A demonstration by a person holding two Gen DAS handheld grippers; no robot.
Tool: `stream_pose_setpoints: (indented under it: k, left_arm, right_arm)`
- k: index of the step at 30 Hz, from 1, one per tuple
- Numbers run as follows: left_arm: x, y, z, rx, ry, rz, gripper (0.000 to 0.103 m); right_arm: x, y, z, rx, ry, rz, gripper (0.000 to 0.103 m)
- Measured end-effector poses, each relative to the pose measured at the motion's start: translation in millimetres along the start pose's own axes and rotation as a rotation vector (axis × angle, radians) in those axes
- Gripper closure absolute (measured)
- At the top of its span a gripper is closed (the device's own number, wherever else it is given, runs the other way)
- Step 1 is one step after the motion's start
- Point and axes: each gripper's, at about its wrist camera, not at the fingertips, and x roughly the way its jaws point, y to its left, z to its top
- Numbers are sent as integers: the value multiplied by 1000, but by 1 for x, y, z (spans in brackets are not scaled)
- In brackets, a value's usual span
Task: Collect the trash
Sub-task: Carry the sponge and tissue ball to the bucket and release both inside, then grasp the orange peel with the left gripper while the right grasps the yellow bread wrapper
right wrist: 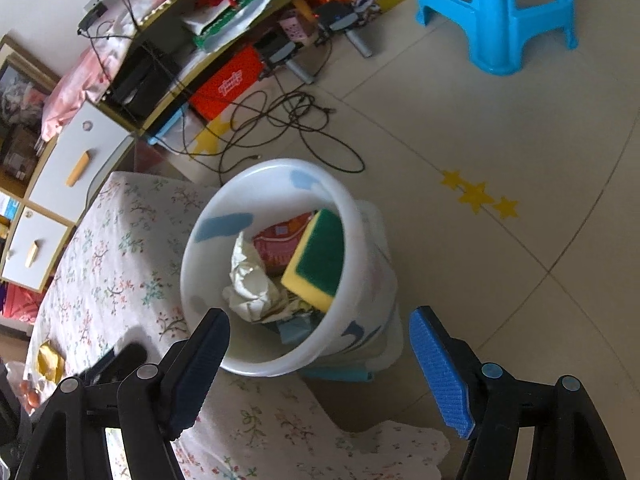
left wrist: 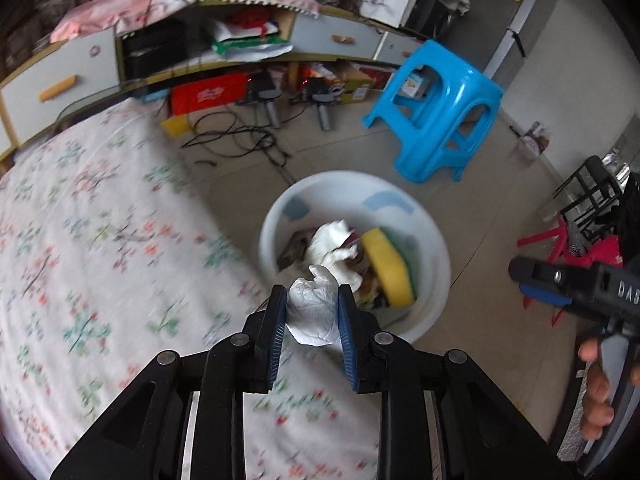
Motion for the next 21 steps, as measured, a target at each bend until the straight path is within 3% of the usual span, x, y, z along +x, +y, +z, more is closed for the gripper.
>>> stream_pose_setpoints:
  k: [1,2,3,4,13,21]
  left_arm:
    - [4,-2,3,7,2,-20,59]
    - [7,-3,4,7,9,-14,36]
    - [8,-3,5,-2,5,0,21]
    - [7,-2,5,-13,-10,13,18]
    - [-21,19,-11,-29,-10,118,14]
    - [-82,90,-57,-75,-36,322,3]
  right_arm:
    - [0,-1,0,1,0,0,24]
    - [-1,-2,-1,2,-1,1,24]
    - [-1,-2,0,2,-1,1,24]
    - [-2,-3,0,2,-2,-1,24]
    - [-3,-2,0,-5,-4,-3,24]
    - [-1,31,-8,-59,-8,2,20]
